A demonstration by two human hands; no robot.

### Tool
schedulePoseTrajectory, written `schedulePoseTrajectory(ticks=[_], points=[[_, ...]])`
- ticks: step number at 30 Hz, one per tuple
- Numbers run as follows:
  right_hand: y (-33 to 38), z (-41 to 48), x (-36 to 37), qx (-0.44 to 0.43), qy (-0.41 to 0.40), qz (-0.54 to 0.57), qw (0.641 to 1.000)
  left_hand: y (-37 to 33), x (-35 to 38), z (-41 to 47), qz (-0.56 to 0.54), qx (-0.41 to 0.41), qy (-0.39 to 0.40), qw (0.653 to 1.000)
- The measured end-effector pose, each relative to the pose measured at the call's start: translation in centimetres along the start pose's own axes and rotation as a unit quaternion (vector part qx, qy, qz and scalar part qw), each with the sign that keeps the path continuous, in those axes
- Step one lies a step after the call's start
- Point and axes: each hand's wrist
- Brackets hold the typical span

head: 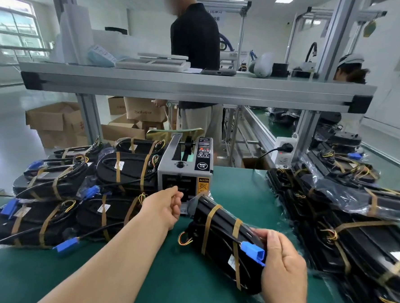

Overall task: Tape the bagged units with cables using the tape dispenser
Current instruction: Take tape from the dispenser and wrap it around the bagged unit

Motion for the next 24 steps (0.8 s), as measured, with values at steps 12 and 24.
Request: schedulePoseTrajectory(ticks=[12, 24], points=[[0.4, -0.3, -0.1, 0.000, 0.016, 0.009, 1.000, -0.6, 1.5, 0.9, -0.070, 0.006, -0.028, 0.997], [0.4, -1.7, 1.8, -0.021, -0.012, -0.004, 1.000, 8.1, 0.2, -10.9, 0.261, 0.267, 0.110, 0.921]])
Point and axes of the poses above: each hand's wrist, its own z-axis towards the middle knuckle, its own x-axis out of the palm, y = z × x, and after that the axes turned 13 degrees about -x, right-handed
